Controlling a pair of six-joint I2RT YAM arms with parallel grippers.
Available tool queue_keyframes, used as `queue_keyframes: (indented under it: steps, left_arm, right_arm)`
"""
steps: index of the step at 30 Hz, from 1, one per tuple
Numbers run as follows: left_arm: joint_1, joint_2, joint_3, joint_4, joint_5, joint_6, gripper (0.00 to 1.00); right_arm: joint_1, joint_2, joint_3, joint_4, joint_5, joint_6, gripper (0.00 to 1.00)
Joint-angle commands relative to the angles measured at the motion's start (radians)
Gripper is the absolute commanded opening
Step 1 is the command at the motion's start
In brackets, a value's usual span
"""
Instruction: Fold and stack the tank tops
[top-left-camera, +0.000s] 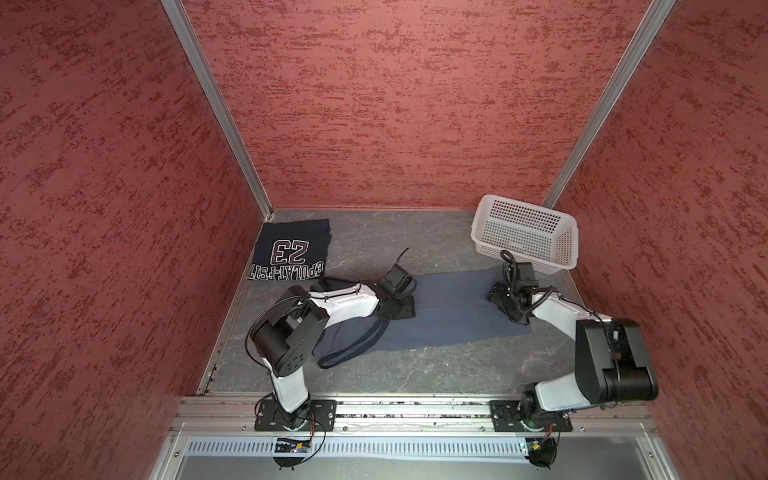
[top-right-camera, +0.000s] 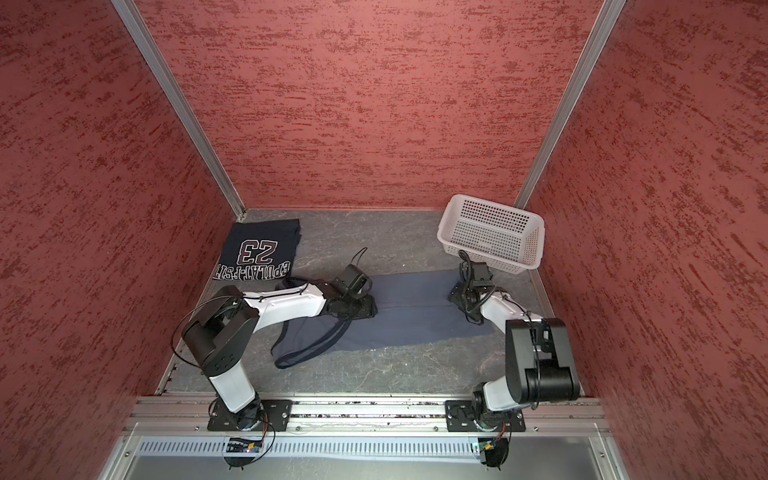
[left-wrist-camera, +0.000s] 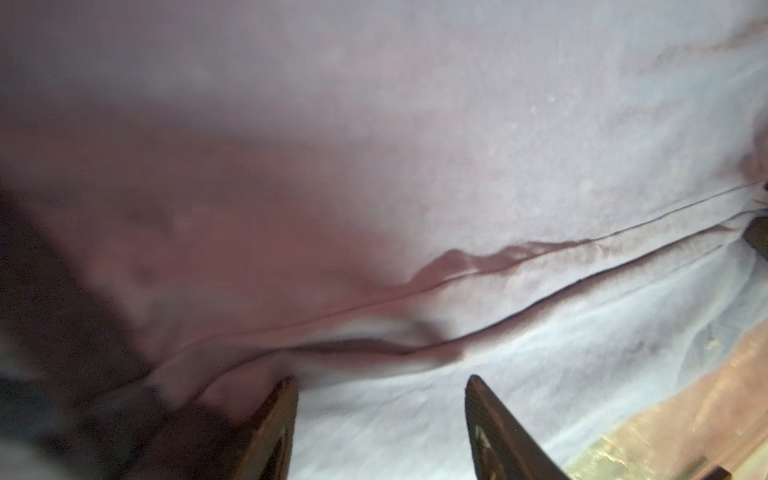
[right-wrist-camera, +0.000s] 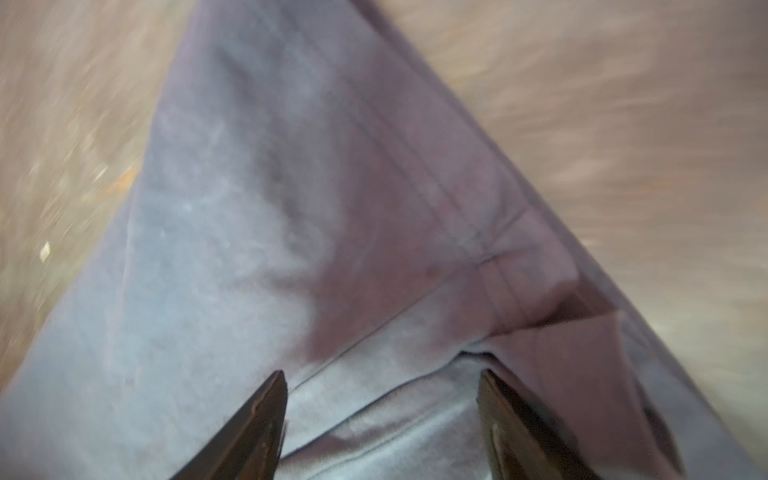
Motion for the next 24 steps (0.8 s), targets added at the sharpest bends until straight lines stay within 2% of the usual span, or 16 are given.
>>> queue_keyframes:
  steps: [1, 4, 8, 13, 17, 19, 21, 24]
  left_arm:
    - [-0.01, -0.046, 0.031, -0.036, -0.006, 0.031, 0.69]
    - [-0.026, -0.164, -0.002, -0.135, -0.089, 0.04, 0.69]
    - [-0.065, -0.342, -0.079, -0.402, -0.261, -0.017, 0.71]
    - [-0.092, -0.579, -0.205, -0.745, -0.365, -0.23, 0.69]
    - [-0.156, -0.724, -0.265, -0.984, -0.434, -0.484, 0.67]
    - [-0.197, -0.763, -0.308, -1.017, -0.449, -0.593, 0.67]
    - [-0.221, -0.798, -0.367, -0.962, -0.445, -0.641, 0.67]
    - [-0.218, -0.869, -0.472, -0.741, -0.406, -0.594, 0.68]
  right_arm:
    - [-0.059, -0.064, -0.035, -0.048, 0.01, 0.006, 0.74]
    - [-0.061, -0.097, -0.029, -0.047, -0.018, -0.003, 0.74]
    - [-0.06, -0.114, -0.027, -0.027, -0.051, -0.018, 0.74]
    - [-0.06, -0.102, -0.024, -0.011, -0.075, -0.028, 0.74]
    - [-0.061, -0.091, -0.023, -0.005, -0.073, -0.036, 0.74]
    - [-0.06, -0.086, -0.021, -0.002, -0.077, -0.036, 0.74]
    - [-0.06, -0.081, -0.019, 0.002, -0.084, -0.038, 0.74]
    - [-0.061, -0.085, -0.017, 0.002, -0.091, -0.041, 0.74]
